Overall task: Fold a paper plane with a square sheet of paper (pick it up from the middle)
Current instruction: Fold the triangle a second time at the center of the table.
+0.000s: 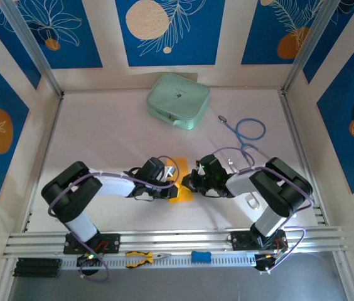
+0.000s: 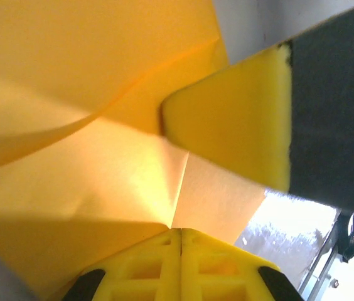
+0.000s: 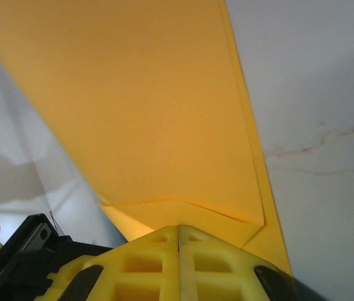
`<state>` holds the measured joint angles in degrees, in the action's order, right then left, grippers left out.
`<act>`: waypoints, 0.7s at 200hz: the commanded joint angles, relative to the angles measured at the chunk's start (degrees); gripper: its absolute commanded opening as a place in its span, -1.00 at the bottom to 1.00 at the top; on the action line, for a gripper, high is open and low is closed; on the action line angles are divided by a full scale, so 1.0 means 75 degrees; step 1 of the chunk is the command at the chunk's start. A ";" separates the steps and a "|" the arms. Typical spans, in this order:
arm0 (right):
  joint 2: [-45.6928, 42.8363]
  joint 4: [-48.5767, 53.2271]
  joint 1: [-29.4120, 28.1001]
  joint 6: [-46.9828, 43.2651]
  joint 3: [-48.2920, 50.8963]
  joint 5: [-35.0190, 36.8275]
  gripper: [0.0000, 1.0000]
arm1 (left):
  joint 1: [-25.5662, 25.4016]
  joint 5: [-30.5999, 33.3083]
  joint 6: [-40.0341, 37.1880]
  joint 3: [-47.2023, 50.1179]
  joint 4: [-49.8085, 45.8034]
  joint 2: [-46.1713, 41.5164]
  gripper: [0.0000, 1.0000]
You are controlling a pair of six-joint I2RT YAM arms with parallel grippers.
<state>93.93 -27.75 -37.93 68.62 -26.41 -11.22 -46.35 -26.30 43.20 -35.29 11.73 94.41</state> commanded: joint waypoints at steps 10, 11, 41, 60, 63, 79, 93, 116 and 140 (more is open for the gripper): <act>0.0459 0.1438 0.0006 -0.0056 0.0197 0.0524 -1.00 | 0.0040 0.0007 -0.0014 0.0351 -0.1371 -0.0282 -0.90; 0.0460 0.1444 0.0007 -0.0056 0.0195 0.0524 -1.00 | 0.0039 -0.0001 -0.0016 0.0360 -0.1374 -0.0288 -0.90; 0.0460 0.1450 0.0007 -0.0073 0.0182 0.0524 -1.00 | 0.0039 -0.0264 0.0017 0.0539 -0.0947 -0.0389 -0.79; 0.0505 0.1444 0.0007 -0.0119 0.0097 0.0478 -1.00 | 0.0036 -0.0286 0.0036 0.0364 -0.0546 -0.0362 -0.76; 0.0507 0.1433 0.0007 -0.0134 0.0073 0.0468 -1.00 | 0.0037 -0.0291 0.0040 0.0314 -0.0512 -0.0346 -0.75; 0.0452 0.1367 0.0018 -0.0245 -0.0027 0.0356 -1.00 | 0.0038 -0.0314 -0.0030 0.0064 -0.0415 -0.0341 -0.69; 0.0298 0.1315 0.0053 -0.0384 -0.0149 0.0246 -1.00 | 0.0039 -0.0297 -0.0104 -0.0068 -0.0364 -0.0453 -0.66; -0.0048 0.1526 0.0101 -0.0690 -0.0461 0.0146 -0.92 | 0.0037 -0.0147 -0.0272 -0.0125 -0.0395 -0.0923 -0.57; -0.0585 0.1766 0.0107 -0.0897 -0.0521 0.0317 -0.79 | 0.0054 0.0426 -0.0426 -0.0050 -0.0746 -0.1571 -0.49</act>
<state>93.08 -20.86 -37.58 64.93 -29.63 -10.83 -46.35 -26.30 42.17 -34.59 8.56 87.74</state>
